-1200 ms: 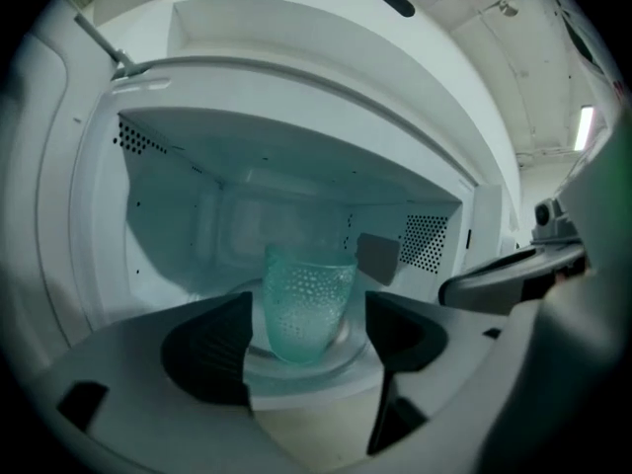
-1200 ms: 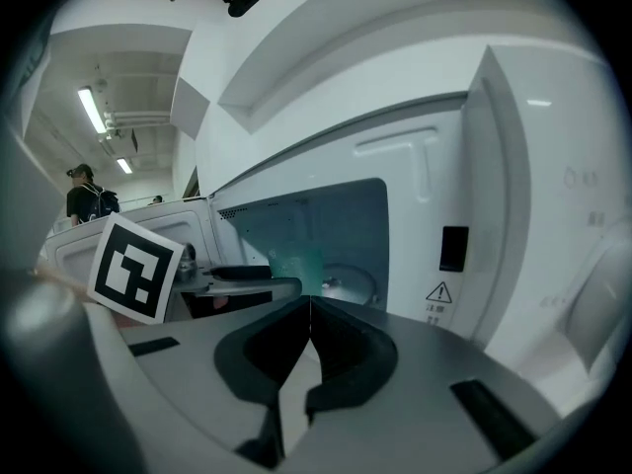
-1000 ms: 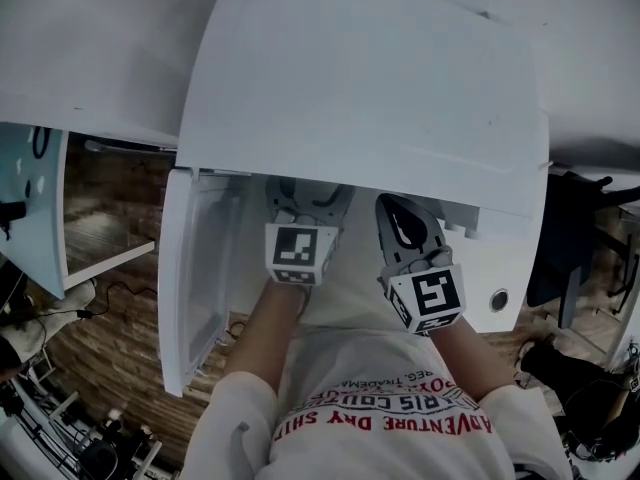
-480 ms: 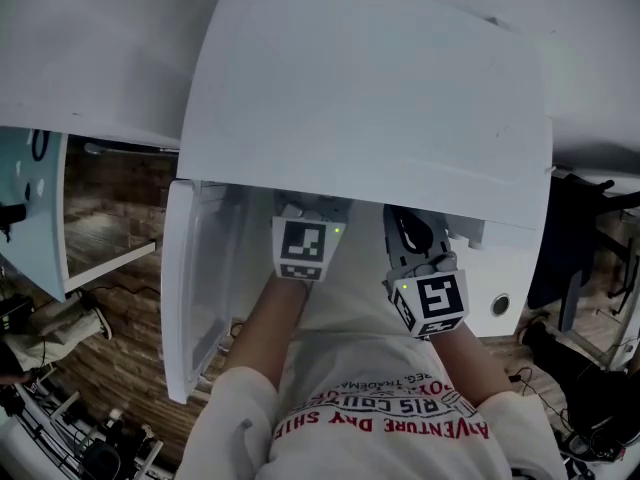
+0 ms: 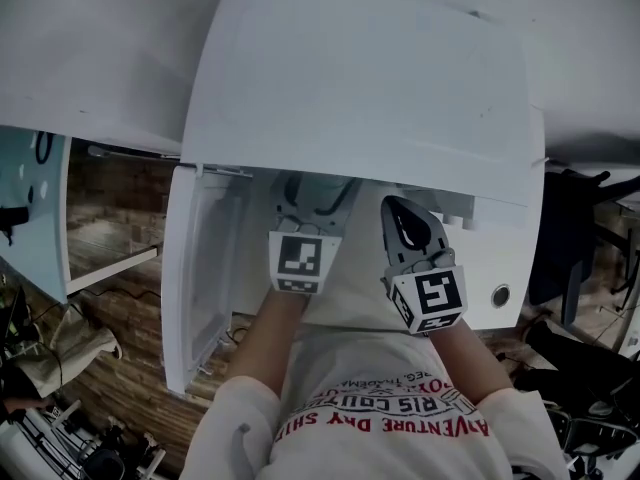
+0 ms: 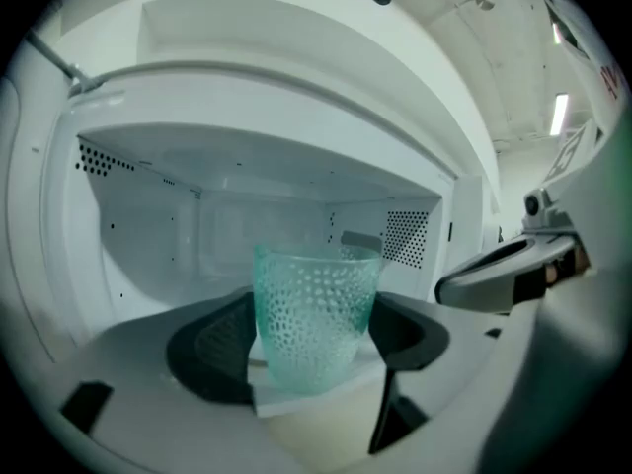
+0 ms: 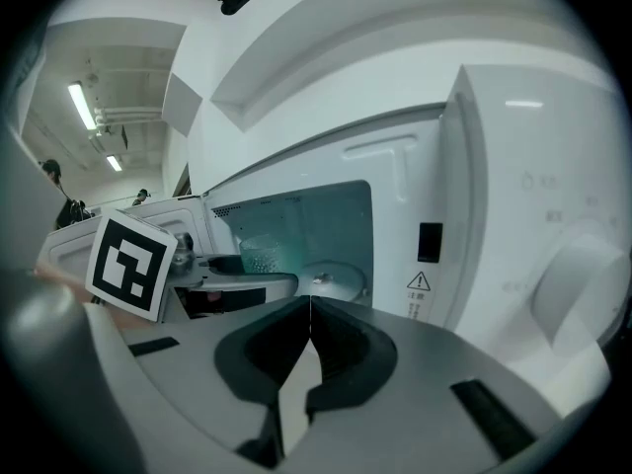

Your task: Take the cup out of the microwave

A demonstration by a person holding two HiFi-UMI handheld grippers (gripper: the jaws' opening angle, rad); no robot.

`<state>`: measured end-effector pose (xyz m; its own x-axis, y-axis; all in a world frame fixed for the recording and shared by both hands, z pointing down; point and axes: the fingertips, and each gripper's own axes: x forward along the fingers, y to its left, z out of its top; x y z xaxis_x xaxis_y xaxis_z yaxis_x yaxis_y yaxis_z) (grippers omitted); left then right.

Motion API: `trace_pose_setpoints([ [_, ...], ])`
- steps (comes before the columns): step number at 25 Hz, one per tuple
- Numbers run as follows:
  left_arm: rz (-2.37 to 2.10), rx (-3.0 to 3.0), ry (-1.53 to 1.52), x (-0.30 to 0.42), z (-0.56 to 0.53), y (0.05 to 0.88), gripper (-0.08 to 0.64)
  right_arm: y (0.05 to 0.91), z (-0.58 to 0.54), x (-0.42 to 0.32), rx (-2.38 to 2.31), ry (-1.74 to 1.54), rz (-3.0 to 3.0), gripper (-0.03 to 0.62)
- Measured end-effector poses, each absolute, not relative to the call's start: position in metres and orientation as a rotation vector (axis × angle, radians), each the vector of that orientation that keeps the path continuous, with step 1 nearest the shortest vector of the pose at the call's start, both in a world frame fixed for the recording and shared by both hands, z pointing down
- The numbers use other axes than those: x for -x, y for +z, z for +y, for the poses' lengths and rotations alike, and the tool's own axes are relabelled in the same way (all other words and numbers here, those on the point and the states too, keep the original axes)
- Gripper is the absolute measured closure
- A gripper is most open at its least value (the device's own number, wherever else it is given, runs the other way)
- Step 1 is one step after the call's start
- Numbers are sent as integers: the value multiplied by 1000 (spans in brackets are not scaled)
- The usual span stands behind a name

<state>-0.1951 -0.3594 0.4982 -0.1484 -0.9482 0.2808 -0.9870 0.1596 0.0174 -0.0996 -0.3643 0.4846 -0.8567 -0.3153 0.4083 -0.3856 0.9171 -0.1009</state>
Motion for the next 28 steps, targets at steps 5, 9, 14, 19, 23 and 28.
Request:
trace_pose_setpoints([
  [5, -2206, -1890, 221, 171, -334, 482, 201, 473, -350, 85, -524, 242, -2704, 580],
  [9, -2220, -1887, 203, 152, -312, 467, 201, 461, -336, 74, -541, 236, -2728, 580],
  [14, -2268, -1905, 179, 130, -286, 434, 201, 438, -327, 57, -591, 216, -2775, 581],
  [19, -2284, -1927, 115, 100, -263, 397, 201, 408, -314, 43, -574, 173, -2836, 581],
  [23, -2372, -1922, 125, 87, -252, 366, 201, 378, -307, 31, -575, 142, -2914, 581],
  [28, -2417, -1890, 161, 76, -244, 344, 201, 347, -297, 20, -557, 88, -2963, 581],
])
